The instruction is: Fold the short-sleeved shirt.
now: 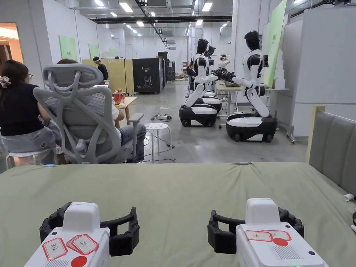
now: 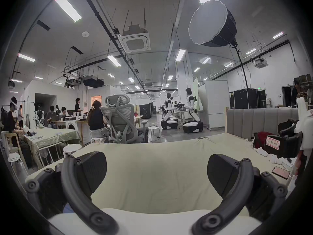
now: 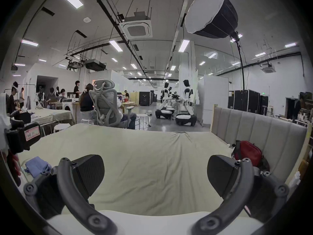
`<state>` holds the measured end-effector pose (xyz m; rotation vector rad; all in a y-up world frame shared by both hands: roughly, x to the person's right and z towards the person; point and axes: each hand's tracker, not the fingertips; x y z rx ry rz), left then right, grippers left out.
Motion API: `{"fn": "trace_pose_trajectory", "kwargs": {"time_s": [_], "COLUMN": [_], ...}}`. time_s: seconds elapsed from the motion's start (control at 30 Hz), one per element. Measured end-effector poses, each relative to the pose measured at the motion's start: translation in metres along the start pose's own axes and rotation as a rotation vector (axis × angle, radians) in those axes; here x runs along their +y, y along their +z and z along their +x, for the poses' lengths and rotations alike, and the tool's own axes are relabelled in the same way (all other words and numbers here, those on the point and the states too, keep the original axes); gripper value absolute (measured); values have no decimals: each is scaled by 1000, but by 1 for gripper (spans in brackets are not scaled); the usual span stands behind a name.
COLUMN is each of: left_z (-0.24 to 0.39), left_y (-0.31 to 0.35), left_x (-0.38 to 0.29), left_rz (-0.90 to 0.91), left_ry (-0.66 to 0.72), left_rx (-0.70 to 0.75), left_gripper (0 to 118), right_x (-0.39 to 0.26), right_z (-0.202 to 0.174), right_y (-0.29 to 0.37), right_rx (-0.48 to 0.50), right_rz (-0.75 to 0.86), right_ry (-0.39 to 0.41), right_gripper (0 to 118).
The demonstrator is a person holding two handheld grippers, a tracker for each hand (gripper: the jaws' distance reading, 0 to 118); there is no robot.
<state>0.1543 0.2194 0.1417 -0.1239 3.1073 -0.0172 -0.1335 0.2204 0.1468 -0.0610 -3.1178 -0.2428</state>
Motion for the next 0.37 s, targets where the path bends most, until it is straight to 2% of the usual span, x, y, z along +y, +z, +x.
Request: {"fn": "trace_pose_trajectory", "kwargs": {"time_s": [0.37], "left_z": [2], "left_y": [-1], "left_x": [1], "left_rz": [2], "left_ry": [-5], "left_rx": [-2], "left_gripper": [118], "right_x": [-1], "right_z": [7], "right_y": [-1], "right_rx": [1], "right_rz": [-11], "right_ry": [-51], "right_gripper": [118]}}
